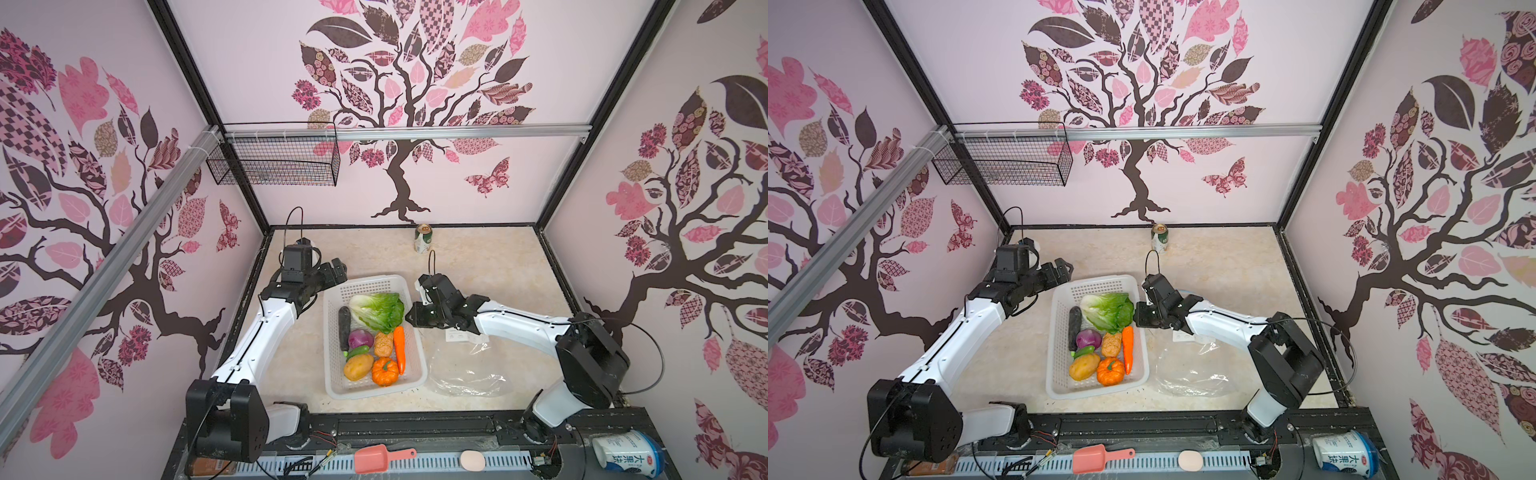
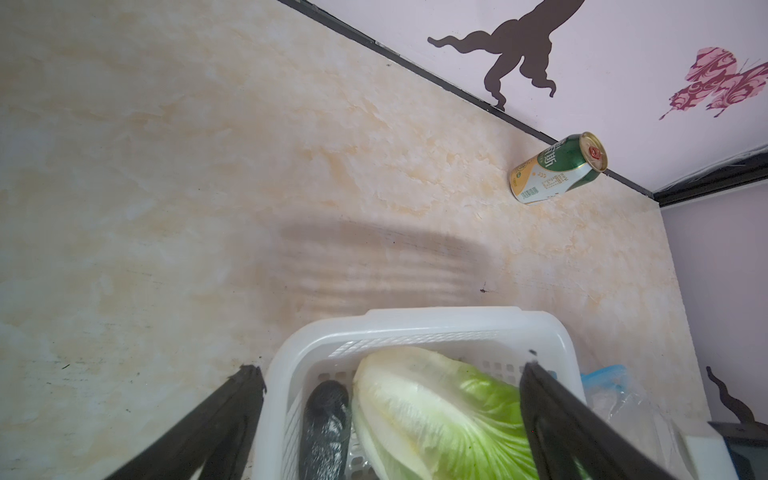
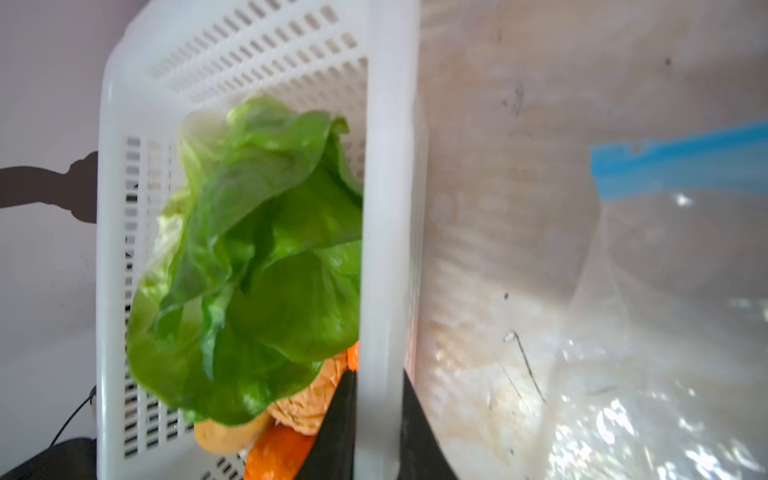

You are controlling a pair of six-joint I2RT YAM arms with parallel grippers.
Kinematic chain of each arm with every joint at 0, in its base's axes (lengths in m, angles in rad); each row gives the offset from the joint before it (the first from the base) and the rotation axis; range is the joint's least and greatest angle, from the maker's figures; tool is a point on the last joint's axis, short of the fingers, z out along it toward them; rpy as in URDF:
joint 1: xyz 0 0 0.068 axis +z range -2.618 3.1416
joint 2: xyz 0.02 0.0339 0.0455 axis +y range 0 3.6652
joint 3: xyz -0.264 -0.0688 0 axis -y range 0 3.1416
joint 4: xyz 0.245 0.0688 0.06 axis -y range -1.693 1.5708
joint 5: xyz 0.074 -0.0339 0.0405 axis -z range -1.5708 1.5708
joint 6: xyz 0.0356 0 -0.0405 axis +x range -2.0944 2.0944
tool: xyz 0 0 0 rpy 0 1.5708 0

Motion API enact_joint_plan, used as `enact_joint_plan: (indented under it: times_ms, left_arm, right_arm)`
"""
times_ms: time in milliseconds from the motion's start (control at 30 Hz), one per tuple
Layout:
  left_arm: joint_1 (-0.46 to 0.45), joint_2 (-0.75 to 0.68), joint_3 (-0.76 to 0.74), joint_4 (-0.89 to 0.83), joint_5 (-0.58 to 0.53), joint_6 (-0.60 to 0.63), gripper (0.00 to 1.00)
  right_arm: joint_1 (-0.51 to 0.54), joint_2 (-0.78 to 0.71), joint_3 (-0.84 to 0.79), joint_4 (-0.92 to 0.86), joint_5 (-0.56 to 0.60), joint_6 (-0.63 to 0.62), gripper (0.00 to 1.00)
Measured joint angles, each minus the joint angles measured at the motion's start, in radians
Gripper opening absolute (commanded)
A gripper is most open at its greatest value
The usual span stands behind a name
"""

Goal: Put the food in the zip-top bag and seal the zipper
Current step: 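Move the right gripper over the clear bag while the left gripper moves toward the basket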

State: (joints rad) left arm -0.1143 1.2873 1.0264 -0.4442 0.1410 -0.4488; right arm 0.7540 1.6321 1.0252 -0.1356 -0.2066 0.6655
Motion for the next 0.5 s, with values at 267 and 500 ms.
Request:
enact_joint_plan:
  times_ms: [267,500]
  left_arm:
    - [-0.002,-0.001,0.0,0.0,-0.001,0.0,0.99]
    - [-0.009,-0.006,0.0,0.0,0.0,0.0,0.98]
  right_arm:
    - [0.004,0.178,0.233,-0.017,0.043,-0.073,0.13]
    - [0.004,0.266,0.307,-0.002,0.079,-0.063,0.09]
